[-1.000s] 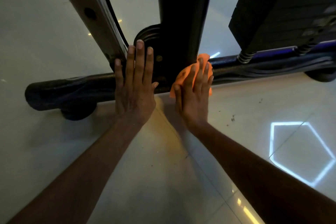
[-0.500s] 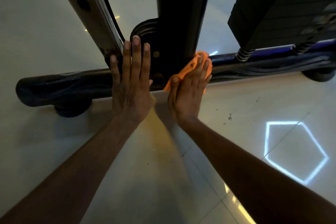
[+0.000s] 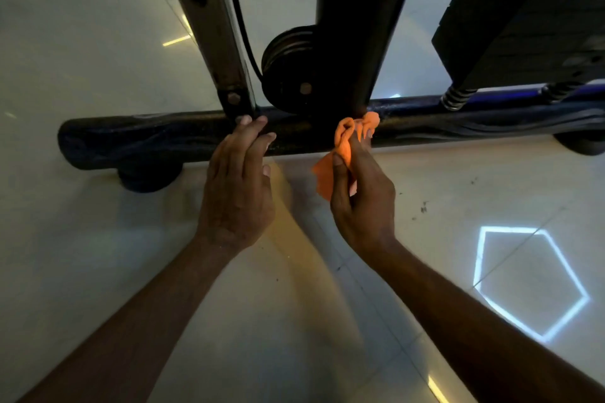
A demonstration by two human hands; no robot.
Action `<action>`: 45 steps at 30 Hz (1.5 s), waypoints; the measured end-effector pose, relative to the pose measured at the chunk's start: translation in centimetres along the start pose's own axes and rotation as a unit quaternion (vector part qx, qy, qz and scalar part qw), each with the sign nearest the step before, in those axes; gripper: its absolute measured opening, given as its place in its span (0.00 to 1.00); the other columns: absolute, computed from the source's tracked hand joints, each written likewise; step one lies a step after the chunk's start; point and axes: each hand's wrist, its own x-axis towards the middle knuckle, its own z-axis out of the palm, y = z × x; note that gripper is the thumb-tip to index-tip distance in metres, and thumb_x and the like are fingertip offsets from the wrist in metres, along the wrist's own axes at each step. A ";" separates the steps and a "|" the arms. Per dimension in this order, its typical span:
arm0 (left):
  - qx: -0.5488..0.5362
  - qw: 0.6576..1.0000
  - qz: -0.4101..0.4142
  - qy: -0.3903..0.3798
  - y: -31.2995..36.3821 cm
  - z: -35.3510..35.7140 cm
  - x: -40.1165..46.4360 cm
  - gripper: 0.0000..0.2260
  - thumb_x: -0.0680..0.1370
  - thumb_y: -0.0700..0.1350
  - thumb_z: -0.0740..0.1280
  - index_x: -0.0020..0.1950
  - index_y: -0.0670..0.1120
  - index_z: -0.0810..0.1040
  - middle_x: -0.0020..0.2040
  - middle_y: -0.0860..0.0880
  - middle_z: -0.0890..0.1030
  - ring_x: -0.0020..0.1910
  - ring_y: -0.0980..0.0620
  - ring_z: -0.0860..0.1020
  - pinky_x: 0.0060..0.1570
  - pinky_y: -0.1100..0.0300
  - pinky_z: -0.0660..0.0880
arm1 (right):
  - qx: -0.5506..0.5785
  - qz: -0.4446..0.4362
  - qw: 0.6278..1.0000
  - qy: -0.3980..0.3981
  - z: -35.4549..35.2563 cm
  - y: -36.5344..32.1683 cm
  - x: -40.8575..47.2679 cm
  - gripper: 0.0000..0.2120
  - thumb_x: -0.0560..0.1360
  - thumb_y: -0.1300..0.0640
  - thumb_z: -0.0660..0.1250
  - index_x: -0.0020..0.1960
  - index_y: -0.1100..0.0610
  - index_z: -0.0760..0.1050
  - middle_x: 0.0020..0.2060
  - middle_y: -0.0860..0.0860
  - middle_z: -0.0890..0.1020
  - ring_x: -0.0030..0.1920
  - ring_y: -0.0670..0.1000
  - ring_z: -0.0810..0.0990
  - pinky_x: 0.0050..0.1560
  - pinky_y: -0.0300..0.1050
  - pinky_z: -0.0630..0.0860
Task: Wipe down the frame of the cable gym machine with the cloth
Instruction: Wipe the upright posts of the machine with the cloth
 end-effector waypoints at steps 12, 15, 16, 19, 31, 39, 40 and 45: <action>0.040 0.989 -0.137 -0.026 -6.1 -1.4 1.1 0.25 0.80 0.39 0.69 0.76 0.41 0.68 0.77 0.41 0.70 0.79 0.40 0.68 0.79 0.42 0.64 | -0.181 -0.088 0.979 -0.030 11.4 -0.5 0.6 0.32 0.89 0.51 0.54 0.89 0.60 0.49 0.88 0.61 0.44 0.86 0.61 0.33 0.85 0.68 0.39; 0.031 0.988 -0.124 -0.086 -7.6 -0.9 1.7 0.29 0.80 0.42 0.70 0.80 0.41 0.65 0.78 0.41 0.69 0.81 0.39 0.65 0.84 0.39 0.55 | -0.196 -0.077 0.977 0.014 12.7 -1.2 0.8 0.31 0.90 0.49 0.54 0.87 0.63 0.54 0.87 0.65 0.50 0.87 0.67 0.43 0.84 0.72 0.41; 0.029 0.988 -0.119 -0.095 -8.0 -0.9 1.8 0.29 0.80 0.43 0.70 0.80 0.41 0.65 0.79 0.41 0.69 0.82 0.40 0.63 0.85 0.40 0.53 | -0.207 -0.077 0.975 0.027 13.0 -1.5 0.8 0.30 0.90 0.49 0.55 0.87 0.64 0.56 0.86 0.66 0.54 0.87 0.68 0.48 0.84 0.74 0.44; 0.026 0.988 -0.106 -0.106 -8.6 -1.0 2.0 0.29 0.81 0.44 0.69 0.81 0.42 0.64 0.80 0.43 0.68 0.84 0.41 0.60 0.85 0.43 0.50 | -0.244 -0.096 0.964 0.047 12.9 -1.6 1.5 0.29 0.88 0.51 0.58 0.85 0.63 0.61 0.84 0.67 0.62 0.85 0.69 0.57 0.83 0.74 0.47; 0.016 0.988 -0.107 -0.107 -8.6 -0.7 1.7 0.30 0.82 0.44 0.68 0.82 0.43 0.62 0.82 0.43 0.65 0.86 0.42 0.56 0.86 0.46 0.45 | -0.178 0.005 0.978 0.110 14.6 -4.3 3.6 0.21 0.88 0.50 0.56 0.78 0.54 0.73 0.77 0.56 0.73 0.77 0.58 0.65 0.78 0.63 0.55; 0.021 0.989 -0.086 -0.119 -9.5 -1.3 1.6 0.30 0.83 0.47 0.69 0.83 0.44 0.62 0.83 0.44 0.65 0.86 0.42 0.55 0.85 0.46 0.44 | -0.334 -0.213 0.918 -0.031 9.2 2.2 3.9 0.35 0.83 0.41 0.61 0.88 0.48 0.59 0.84 0.55 0.63 0.78 0.61 0.60 0.76 0.62 0.55; 0.033 0.988 -0.087 -0.120 -9.6 -1.3 1.6 0.30 0.83 0.48 0.68 0.83 0.45 0.62 0.83 0.45 0.65 0.86 0.42 0.54 0.85 0.43 0.43 | -0.320 -0.184 0.929 -0.009 9.9 1.5 3.7 0.34 0.83 0.43 0.62 0.87 0.48 0.60 0.84 0.55 0.64 0.78 0.61 0.60 0.76 0.62 0.54; 0.060 0.985 -0.097 -0.129 -9.8 -1.3 1.5 0.30 0.83 0.52 0.66 0.84 0.49 0.61 0.85 0.47 0.62 0.87 0.41 0.52 0.84 0.37 0.41 | -0.217 -0.029 0.975 0.044 13.4 -3.5 2.9 0.29 0.86 0.48 0.58 0.86 0.50 0.63 0.83 0.56 0.66 0.81 0.59 0.58 0.80 0.64 0.51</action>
